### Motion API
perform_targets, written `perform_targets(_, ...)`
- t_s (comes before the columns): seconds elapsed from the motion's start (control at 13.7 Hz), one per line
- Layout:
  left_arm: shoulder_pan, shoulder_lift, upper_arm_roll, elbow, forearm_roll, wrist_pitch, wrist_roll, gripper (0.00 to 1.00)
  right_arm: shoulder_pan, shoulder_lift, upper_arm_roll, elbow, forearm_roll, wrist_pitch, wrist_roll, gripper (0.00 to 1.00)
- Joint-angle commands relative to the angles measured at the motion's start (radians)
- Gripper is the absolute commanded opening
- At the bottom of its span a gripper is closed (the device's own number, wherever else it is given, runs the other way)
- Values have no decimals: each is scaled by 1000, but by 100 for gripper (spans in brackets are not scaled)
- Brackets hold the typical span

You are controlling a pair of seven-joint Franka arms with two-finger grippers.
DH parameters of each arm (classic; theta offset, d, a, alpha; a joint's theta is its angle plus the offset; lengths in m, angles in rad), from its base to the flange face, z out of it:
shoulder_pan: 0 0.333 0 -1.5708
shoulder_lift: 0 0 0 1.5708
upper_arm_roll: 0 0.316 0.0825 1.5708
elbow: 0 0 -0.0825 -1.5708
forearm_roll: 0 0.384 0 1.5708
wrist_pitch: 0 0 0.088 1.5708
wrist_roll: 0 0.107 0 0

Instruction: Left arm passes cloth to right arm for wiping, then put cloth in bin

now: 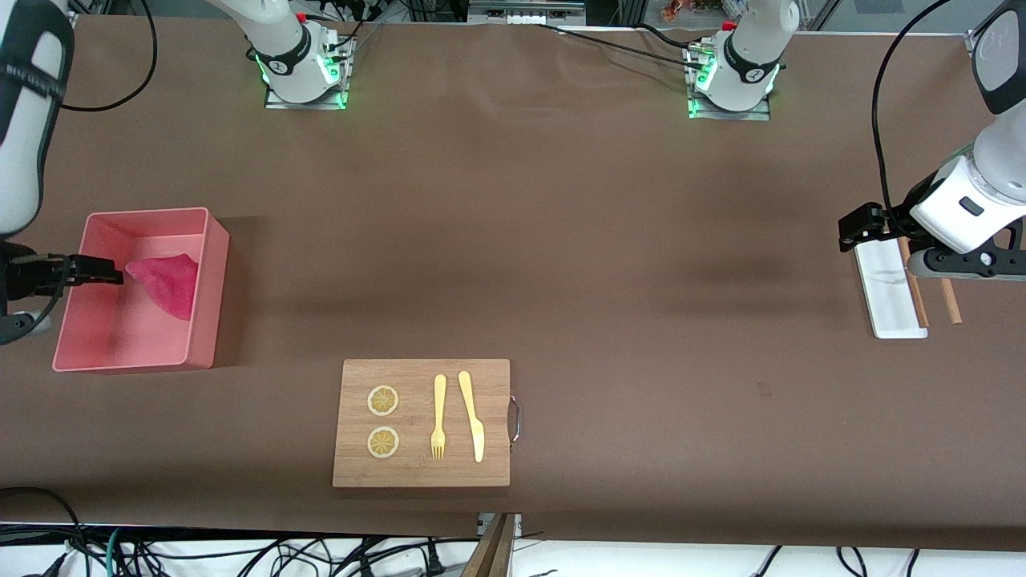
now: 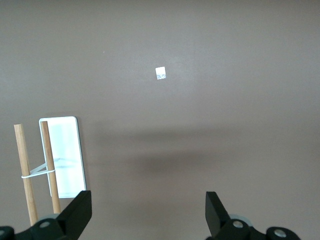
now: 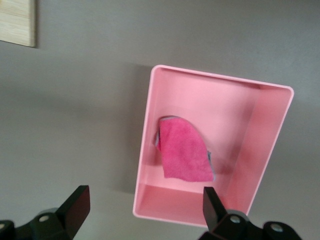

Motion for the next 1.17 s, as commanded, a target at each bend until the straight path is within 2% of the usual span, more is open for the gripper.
perform_targets(0.0, -1, 16, -1, 36, -8, -21, -4, 100, -112, -123, 267, -36, -108, -39, 279, 100)
perform_targets(0.15, -1, 14, -1, 34, -8, -21, -6, 100, -183, -175, 396, -54, -113, -50, 412, 100)
perform_targets(0.29, 0, 16, -1, 36, -8, -21, -4, 100, -241, -244, 456, -97, -128, -41, 414, 100)
perform_targets(0.58, 3, 19, -1, 34, -8, -21, -4, 100, -287, -350, 498, -126, -135, -44, 408, 100)
perform_targets(1.09, 2, 20, -1, 36, -8, -21, -6, 100, -277, -333, 501, -107, -173, -107, 408, 100)
